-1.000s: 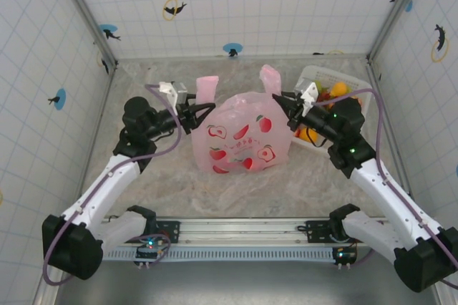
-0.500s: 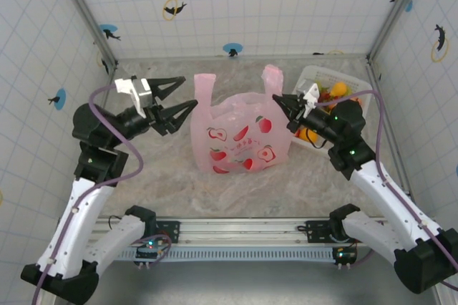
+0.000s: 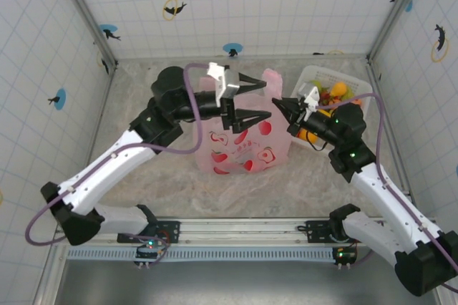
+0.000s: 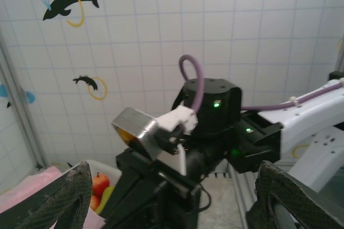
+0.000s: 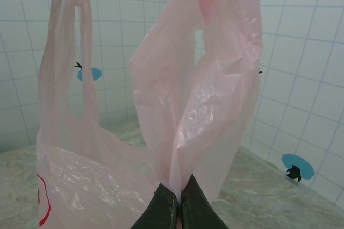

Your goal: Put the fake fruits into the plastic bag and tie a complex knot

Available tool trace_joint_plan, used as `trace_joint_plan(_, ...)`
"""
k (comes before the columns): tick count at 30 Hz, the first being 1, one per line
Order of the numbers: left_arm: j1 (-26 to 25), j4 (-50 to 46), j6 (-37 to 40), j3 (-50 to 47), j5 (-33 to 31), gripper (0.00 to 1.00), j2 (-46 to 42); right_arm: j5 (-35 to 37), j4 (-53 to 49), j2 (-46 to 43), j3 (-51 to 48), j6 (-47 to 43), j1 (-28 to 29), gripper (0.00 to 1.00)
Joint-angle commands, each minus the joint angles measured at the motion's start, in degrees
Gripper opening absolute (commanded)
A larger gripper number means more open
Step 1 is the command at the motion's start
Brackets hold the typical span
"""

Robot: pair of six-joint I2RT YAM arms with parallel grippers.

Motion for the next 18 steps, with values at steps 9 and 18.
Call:
trace_joint_plan(9,5.6,4.9,-1.5,8.2,8.2,0.85,10.6,-2.9,3.1,-2.3,-2.3,0.0,-0.1,0.07)
trace_joint_plan(18,5.6,4.9,-1.7,8.5,8.8,0.68,13.6,-4.5,3.6,-2.7,-2.1,0.5,0.3,0.07)
